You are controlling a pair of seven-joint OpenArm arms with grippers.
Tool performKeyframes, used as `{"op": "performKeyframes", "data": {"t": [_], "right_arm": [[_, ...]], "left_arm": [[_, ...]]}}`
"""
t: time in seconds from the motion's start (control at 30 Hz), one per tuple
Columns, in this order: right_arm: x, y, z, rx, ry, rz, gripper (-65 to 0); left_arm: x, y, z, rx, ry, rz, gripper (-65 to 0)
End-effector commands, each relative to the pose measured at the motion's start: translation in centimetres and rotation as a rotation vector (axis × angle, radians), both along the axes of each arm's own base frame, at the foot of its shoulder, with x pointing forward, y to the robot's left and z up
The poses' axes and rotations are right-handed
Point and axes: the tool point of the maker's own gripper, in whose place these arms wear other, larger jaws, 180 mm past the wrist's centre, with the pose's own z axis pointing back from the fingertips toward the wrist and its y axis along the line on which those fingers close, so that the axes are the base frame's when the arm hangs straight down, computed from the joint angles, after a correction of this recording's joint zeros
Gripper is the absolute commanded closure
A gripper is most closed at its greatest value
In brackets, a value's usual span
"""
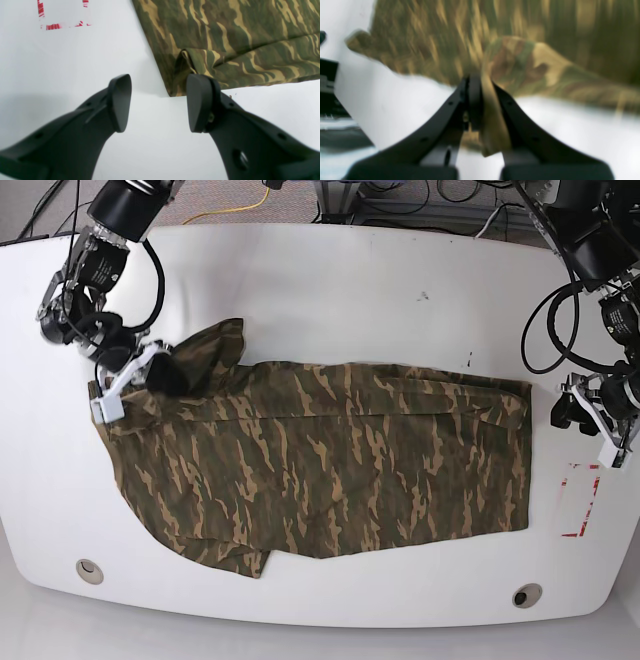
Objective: Layout the t-shirt on the table in an organized manner, then fold the t-shirt properly
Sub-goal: 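Grasp the protruding sleeve corner with the right gripper, then drag the sleeve corner toward the hem with the right gripper and release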
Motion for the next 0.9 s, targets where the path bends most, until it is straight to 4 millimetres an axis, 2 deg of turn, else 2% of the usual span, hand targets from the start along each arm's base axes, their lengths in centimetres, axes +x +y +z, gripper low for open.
{"op": "performKeyframes", "data": {"t": [0.0, 0.13, 0.33, 0.5, 0.87], "right_arm": [[2.2, 0.3, 2.4, 0.028, -0.084, -0.004, -2.7], [4.7, 0.5, 3.1, 0.087, -0.102, -0.008, -2.7], [7.9, 0.9, 2.9, 0.199, -0.077, -0.015, -2.7], [10.0, 0.3, 3.5, 0.256, -0.084, -0.039, -2.7], [14.8, 2.5, 5.4, 0.293, -0.120, 0.008, -3.3]], "left_arm": [[0.8, 0.5, 1.7, 0.014, -0.056, -0.002, -33.2], [0.8, 0.4, 1.7, 0.013, -0.056, -0.002, -33.2], [0.5, 0.4, 1.3, 0.014, -0.045, -0.003, -33.2], [-0.1, 0.4, 0.7, 0.014, -0.025, -0.003, -33.2], [-1.0, 0.4, -0.3, 0.014, 0.004, -0.003, -33.2]]}}
